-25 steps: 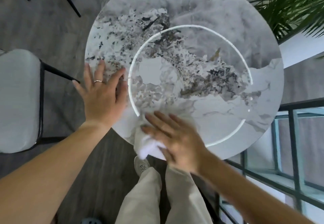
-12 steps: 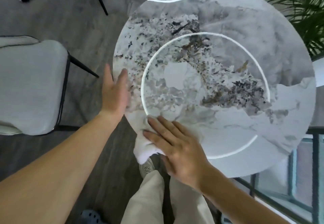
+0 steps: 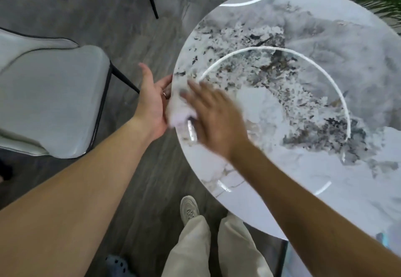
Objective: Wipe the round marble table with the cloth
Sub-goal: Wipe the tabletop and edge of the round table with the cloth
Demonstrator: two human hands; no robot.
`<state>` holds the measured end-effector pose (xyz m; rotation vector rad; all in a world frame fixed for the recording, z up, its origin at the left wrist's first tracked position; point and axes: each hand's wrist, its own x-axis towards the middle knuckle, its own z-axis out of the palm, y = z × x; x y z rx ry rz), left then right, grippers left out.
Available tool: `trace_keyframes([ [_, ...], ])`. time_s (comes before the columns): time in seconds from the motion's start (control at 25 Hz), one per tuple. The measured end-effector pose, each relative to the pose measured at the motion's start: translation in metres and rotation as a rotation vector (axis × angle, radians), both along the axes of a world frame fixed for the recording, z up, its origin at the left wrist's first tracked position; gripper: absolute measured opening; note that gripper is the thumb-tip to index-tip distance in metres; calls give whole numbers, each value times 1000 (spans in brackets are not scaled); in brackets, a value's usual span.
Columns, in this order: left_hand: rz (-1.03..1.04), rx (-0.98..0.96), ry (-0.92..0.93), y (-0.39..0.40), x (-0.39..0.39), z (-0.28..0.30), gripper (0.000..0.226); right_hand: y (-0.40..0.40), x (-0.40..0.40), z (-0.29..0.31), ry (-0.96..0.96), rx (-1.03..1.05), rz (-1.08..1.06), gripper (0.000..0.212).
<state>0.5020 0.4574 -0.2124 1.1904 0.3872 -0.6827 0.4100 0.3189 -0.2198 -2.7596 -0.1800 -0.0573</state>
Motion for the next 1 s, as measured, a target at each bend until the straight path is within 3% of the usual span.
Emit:
trace_keyframes([
  [0.08,-53,11,32,5,5,-2,100,12,-60,1,17,38,117,53],
  [0.16,-109,19,44,9,13,-4,98,5,-70,-3,26,42,235,52],
  [0.28,-143,41,63,8,31,-5,98,-18,-11,-7,3,6,296,52],
  [0.48,4,218,90,-19,67,-13,59,-54,126,-10,-49,-62,39,49],
  [0.64,72,193,143,-43,81,-8,53,-56,197,-6,-24,-91,-148,47],
  [0.72,133,148,152,-52,85,-9,54,-47,176,-8,-36,-81,-113,47],
  [0.84,196,101,167,-55,86,-10,57,-56,155,-7,-42,-30,122,48],
  [1.0,71,337,117,-63,97,-5,44,-112,229,4,32,-133,128,44],
])
